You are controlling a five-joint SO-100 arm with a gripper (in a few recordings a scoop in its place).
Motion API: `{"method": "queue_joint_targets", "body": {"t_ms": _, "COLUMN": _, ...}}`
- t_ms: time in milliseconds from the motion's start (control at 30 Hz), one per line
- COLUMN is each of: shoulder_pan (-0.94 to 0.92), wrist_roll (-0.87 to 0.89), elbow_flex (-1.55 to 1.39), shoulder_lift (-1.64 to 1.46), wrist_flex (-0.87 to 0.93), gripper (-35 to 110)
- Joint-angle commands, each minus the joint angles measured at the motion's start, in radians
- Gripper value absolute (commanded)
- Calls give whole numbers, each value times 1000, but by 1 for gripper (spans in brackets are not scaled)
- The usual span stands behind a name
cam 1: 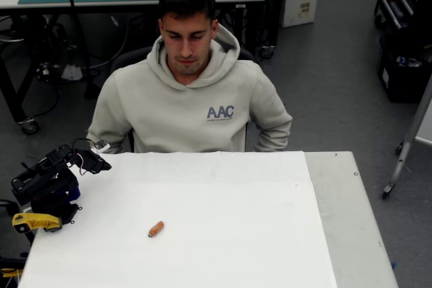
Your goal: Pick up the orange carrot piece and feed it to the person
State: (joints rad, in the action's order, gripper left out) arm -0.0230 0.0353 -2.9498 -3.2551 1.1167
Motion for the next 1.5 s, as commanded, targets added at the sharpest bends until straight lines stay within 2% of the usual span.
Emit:
{"method": "queue_joint_targets", "body": {"t_ms": 0, "shoulder_pan": -8, "wrist_roll": 9, "elbow_flex": 17, "shoulder_lift": -26, "wrist_flex": 8, "gripper": -2}}
{"method": "queue_joint_targets", "body": {"t_ms": 800, "shoulder_pan": -21, "wrist_roll": 6, "elbow_flex": 26, "shoulder_lift": 2, "wrist_flex": -6, "gripper": -2}}
{"method": "queue_joint_targets", "body": {"t_ms": 1133, "shoulder_pan": -34, "wrist_roll": 6, "elbow_flex": 236, "shoulder_lift": 242, "wrist_flex": -6, "gripper": -2}}
{"method": "queue_joint_targets", "body": {"t_ms": 1467, "shoulder_pan": -164, "wrist_roll": 5, "elbow_flex": 497, "shoulder_lift": 584, "wrist_flex": -6, "gripper": -2}}
